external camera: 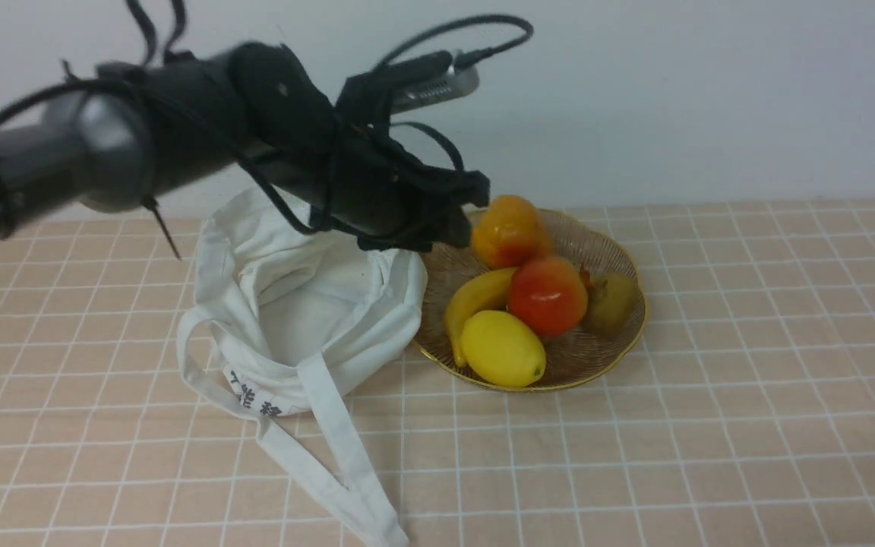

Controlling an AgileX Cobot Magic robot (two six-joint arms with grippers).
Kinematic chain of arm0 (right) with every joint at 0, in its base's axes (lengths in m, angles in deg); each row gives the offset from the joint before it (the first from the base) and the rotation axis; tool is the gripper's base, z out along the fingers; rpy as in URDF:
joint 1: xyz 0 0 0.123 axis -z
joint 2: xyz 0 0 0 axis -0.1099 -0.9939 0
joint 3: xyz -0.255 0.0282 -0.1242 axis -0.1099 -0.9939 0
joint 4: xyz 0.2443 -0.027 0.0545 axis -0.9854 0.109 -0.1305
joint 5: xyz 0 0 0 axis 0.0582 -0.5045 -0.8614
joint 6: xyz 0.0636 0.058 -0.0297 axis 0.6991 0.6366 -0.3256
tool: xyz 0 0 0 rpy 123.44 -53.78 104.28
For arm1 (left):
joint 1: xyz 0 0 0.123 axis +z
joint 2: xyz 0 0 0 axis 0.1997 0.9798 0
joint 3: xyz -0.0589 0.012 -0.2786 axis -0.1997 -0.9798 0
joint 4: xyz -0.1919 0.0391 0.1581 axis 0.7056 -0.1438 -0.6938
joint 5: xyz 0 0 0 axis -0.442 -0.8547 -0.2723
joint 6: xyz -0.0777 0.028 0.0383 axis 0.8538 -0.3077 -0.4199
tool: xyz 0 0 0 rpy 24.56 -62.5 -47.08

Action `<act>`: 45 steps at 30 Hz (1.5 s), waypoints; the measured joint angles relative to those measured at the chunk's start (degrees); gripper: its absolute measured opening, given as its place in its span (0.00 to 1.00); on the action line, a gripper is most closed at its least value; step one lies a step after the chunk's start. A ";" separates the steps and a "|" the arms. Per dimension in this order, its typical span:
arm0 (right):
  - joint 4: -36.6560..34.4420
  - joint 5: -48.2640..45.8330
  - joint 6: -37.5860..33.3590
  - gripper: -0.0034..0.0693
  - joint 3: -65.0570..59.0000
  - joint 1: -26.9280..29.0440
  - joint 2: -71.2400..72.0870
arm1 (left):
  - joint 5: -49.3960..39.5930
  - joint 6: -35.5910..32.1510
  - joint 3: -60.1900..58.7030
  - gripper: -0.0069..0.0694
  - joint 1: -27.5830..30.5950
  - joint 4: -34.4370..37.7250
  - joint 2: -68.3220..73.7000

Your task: Take the fruit out of the bag on the brown coffee tablecloth and place them on the plate.

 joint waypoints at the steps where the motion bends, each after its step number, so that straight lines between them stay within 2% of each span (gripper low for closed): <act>1: 0.00 0.00 0.00 0.03 0.00 0.00 0.00 | -3.42 -0.92 0.95 0.20 0.61 -1.52 -1.78; 2: 0.00 0.00 0.00 0.03 0.00 0.00 0.00 | -4.14 -1.11 0.95 0.19 0.70 -1.84 -2.09; 4: 0.00 0.00 0.00 0.03 0.00 0.00 0.00 | -11.97 -3.01 2.28 0.11 1.16 -6.05 -6.37; 7: 0.00 0.00 0.00 0.03 0.00 0.00 0.00 | -16.26 -4.22 2.28 0.09 1.16 -8.96 -10.14; 8: 0.00 0.00 0.00 0.03 0.00 0.00 0.00 | -20.85 -4.84 2.33 0.08 1.16 -11.58 -13.16; 10: 0.00 0.00 0.00 0.03 0.00 0.00 0.00 | -24.26 -5.15 2.33 0.08 1.16 -14.22 -15.48; 15: 0.00 0.00 0.00 0.03 0.00 0.00 0.00 | -26.95 -5.29 -0.88 0.08 1.16 -16.81 -21.10; 19: 0.00 0.00 0.00 0.03 0.00 0.00 0.00 | -26.48 -5.29 -9.76 0.08 1.16 -15.50 -28.33; 22: 0.00 0.00 0.00 0.03 0.00 0.00 0.00 | -23.60 -5.29 -17.94 0.08 1.16 -13.45 -34.35; 28: 0.00 0.00 0.00 0.03 0.00 0.00 0.00 | -12.03 -5.89 -36.16 0.08 1.16 -7.13 -49.52; 30: 0.00 0.00 0.00 0.03 0.00 0.00 0.00 | -4.99 -6.75 -45.07 0.08 1.16 -4.69 -57.16; 37: 0.00 0.00 0.00 0.03 0.00 0.00 0.00 | 13.16 -8.34 -61.98 0.08 1.16 -1.99 -72.70; 39: 0.00 0.00 0.00 0.03 0.00 0.00 0.00 | 15.80 -8.34 -64.24 0.08 1.16 -1.78 -75.05; 45: 0.00 0.00 0.00 0.03 0.00 0.00 0.00 | 15.81 -8.29 -66.76 0.08 1.16 -1.55 -77.53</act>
